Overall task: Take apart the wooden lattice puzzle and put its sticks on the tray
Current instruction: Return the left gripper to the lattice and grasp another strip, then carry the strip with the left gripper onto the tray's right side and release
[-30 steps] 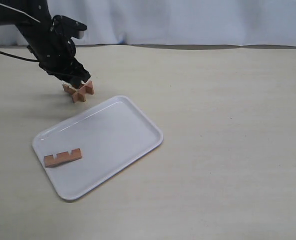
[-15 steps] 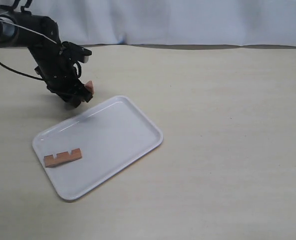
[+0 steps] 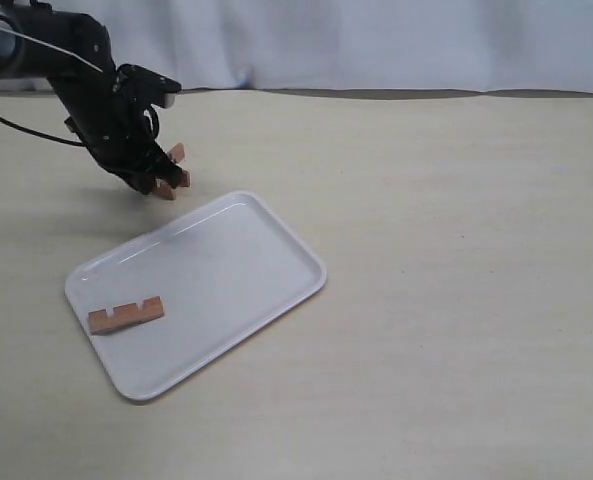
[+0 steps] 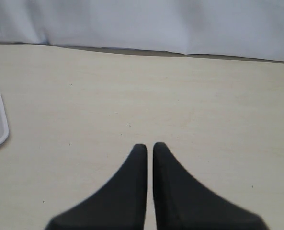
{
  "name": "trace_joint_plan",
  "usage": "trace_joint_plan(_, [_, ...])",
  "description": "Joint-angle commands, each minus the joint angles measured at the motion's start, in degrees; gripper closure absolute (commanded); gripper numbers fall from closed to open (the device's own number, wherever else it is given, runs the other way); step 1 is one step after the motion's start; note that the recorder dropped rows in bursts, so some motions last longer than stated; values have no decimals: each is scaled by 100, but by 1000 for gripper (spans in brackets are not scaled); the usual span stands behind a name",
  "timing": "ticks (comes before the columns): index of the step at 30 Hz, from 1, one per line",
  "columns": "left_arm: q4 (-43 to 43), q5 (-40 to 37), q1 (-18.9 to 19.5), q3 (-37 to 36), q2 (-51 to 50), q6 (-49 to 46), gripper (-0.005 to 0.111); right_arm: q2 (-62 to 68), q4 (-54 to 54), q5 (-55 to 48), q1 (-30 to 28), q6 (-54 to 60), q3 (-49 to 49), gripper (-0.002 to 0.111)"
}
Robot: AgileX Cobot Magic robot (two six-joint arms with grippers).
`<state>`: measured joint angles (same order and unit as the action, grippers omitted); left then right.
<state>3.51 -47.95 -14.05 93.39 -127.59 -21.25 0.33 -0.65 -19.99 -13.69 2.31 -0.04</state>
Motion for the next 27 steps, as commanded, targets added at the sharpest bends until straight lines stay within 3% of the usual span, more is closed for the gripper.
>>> trace_joint_plan(1, [11,-28,6,-1,370,-7,107,-33,-2,20,-22,-16,4,104])
trace_joint_plan(10, [50,-132,6,-1,828,6,107,-33,-2,20,-22,-16,4,104])
trace_joint_plan(16, [1034,-725,-59,-1,828,-559,107,-33,-2,20,-22,-16,4,104])
trace_joint_plan(21, [1409,-1173,-575,-1,828,-1402,107,-33,-2,20,-22,-16,4,104])
trace_joint_plan(24, [1409,-1420,-1122,-1,828,-1982,107,-33,-2,20,-22,-16,4,104])
trace_joint_plan(27, [1398,-2070,-1456,-1,817,-2126,107,-33,-2,20,-22,-16,4,104])
